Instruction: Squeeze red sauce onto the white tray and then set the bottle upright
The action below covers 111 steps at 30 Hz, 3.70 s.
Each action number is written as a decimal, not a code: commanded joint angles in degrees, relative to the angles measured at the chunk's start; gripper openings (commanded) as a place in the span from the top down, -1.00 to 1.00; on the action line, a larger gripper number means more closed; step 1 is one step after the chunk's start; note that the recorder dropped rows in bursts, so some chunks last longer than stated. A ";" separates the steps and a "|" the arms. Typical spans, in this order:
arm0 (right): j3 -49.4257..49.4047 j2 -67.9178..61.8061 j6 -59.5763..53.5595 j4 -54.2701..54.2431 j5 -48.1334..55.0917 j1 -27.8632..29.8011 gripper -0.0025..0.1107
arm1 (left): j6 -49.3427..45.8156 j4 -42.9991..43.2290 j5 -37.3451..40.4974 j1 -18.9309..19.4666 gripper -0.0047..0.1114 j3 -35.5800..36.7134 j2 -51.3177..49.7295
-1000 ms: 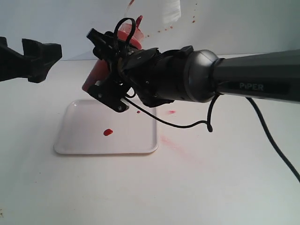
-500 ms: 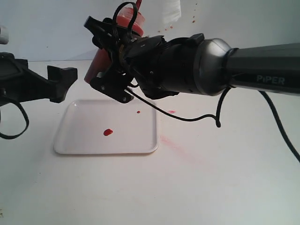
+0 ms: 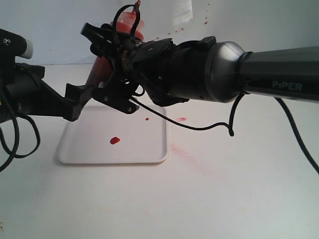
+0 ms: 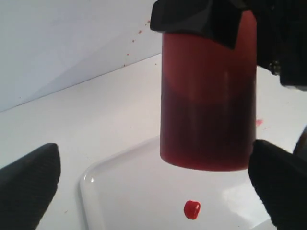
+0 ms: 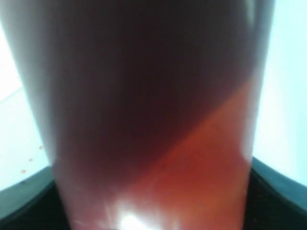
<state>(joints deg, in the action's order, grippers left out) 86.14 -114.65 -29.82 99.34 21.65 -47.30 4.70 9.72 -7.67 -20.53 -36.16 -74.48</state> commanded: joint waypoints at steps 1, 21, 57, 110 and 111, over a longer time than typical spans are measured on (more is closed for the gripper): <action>0.58 1.26 -0.17 0.61 0.27 -0.16 0.96 | 4.51 0.29 1.53 -0.26 -0.88 0.05 -1.45; 0.58 1.26 3.38 0.61 1.05 0.07 0.96 | 0.42 -6.57 40.99 3.90 -0.88 -17.07 2.80; 0.58 1.26 6.27 0.61 -0.71 -0.04 0.96 | -78.54 -82.17 70.00 27.87 -0.88 -28.33 -24.50; 0.58 1.26 4.52 0.61 -10.90 -0.12 0.96 | -78.44 -85.23 68.18 23.21 0.92 -28.47 -29.11; 0.58 1.26 4.52 0.61 -10.90 -0.12 0.96 | -78.44 -85.86 68.62 23.21 0.91 -28.47 -29.11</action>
<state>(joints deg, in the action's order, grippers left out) 86.14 -114.65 -25.77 99.64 12.20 -47.30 -74.35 -73.93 61.87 3.02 -64.08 -103.76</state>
